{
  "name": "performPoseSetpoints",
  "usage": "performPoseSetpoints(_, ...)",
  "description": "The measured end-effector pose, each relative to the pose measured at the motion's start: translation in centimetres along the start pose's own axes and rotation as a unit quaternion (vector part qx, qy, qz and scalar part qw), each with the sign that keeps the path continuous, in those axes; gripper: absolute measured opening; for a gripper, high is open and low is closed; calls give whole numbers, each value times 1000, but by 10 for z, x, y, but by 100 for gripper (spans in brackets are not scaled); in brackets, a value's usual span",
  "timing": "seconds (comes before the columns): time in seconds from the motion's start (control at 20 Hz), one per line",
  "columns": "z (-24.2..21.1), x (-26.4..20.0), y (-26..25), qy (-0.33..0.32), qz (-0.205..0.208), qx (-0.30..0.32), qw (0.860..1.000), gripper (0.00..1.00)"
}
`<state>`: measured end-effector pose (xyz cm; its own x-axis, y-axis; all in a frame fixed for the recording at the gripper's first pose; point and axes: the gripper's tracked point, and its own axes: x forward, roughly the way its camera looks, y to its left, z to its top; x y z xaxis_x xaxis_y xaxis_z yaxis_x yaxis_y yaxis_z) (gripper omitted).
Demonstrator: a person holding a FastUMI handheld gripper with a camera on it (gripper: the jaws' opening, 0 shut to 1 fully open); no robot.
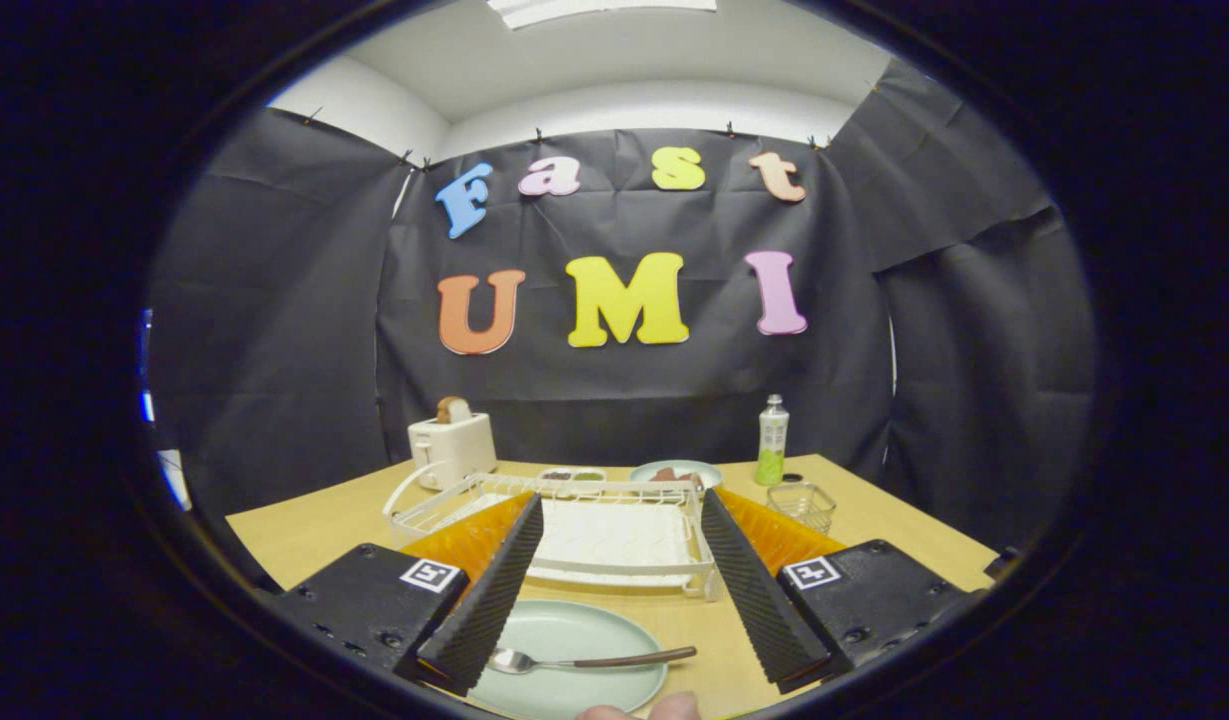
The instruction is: Take the plate from the dish rack, then take the spoon from the basket and place it into the plate.
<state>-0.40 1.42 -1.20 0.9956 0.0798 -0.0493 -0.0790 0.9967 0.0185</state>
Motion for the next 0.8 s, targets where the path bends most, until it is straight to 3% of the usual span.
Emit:
performPoseSetpoints(0.35,30,-21,-13,-31,-35,-24,999,100)
performPoseSetpoints(0.8,12,-15,18,-41,-17,-11,999,100)
